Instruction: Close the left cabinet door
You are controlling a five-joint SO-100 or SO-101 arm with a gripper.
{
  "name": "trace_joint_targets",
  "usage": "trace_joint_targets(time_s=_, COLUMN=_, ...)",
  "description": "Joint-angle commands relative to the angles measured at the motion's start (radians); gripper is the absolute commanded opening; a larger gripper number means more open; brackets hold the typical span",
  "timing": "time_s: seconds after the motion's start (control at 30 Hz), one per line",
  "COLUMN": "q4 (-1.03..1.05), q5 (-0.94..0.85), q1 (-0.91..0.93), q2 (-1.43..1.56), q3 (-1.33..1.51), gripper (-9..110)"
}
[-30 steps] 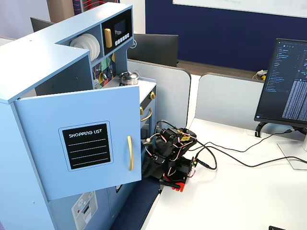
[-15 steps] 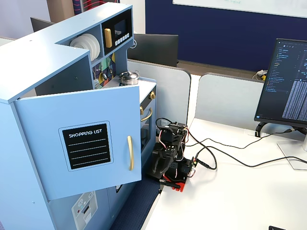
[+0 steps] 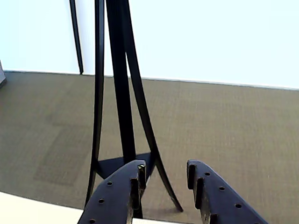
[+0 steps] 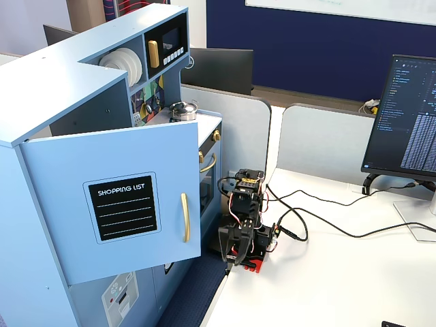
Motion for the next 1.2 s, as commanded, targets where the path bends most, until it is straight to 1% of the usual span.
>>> trace_joint_targets(time_s=0.0, q4=-0.072, q5=-0.021, q1=-0.018, q2=-0.098, q3=-0.138, gripper=0)
trace_joint_targets(time_s=0.2, q4=-0.140, q5=-0.029, q1=0.017, q2=-0.235, q3=-0.229, gripper=0)
trace_joint_targets(time_s=0.43, q4=-0.152, q5=-0.034, q1=0.074, q2=-0.290, q3=-0.272, gripper=0)
trace_joint_targets(time_s=0.77, q4=-0.133, q5=-0.049, q1=0.176, q2=-0.241, q3=-0.239, gripper=0)
trace_joint_targets(time_s=0.9, q4=-0.081, q5=-0.084, q1=0.206, q2=-0.187, q3=-0.186, gripper=0)
trace_joint_targets(time_s=1.17, q4=-0.057, q5=-0.074, q1=0.307, q2=-0.104, q3=-0.121, gripper=0)
